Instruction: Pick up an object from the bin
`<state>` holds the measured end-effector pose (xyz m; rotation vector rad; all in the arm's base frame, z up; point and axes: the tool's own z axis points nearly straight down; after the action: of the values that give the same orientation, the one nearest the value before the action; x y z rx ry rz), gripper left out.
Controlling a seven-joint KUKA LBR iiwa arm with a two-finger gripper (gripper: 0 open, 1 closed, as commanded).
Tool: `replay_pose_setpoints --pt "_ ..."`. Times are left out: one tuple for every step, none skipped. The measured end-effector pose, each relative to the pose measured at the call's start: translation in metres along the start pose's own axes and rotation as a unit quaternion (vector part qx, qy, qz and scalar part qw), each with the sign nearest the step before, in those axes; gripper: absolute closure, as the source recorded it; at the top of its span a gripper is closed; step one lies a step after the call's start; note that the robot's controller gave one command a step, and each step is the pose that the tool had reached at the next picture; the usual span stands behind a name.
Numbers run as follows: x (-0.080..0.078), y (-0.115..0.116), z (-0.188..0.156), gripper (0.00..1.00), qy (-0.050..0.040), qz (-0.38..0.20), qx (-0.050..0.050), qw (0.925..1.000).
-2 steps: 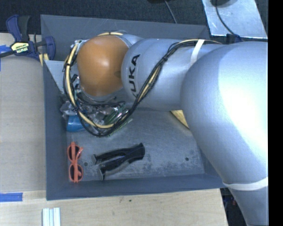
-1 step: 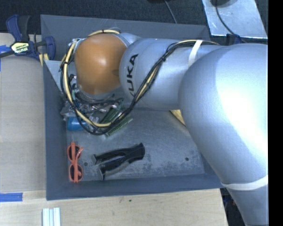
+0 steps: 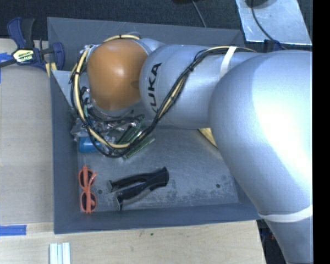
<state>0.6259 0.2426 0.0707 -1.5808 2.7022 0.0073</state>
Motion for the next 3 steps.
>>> replay_pose_setpoints --pt "0.001 0.001 -0.022 1.00 0.0012 0.000 -0.001 1.0000" --pt "0.000 0.000 -0.045 1.00 -0.0002 0.001 0.000 1.0000" --pt "0.000 0.001 -0.056 1.00 -0.0006 0.002 0.000 1.0000"
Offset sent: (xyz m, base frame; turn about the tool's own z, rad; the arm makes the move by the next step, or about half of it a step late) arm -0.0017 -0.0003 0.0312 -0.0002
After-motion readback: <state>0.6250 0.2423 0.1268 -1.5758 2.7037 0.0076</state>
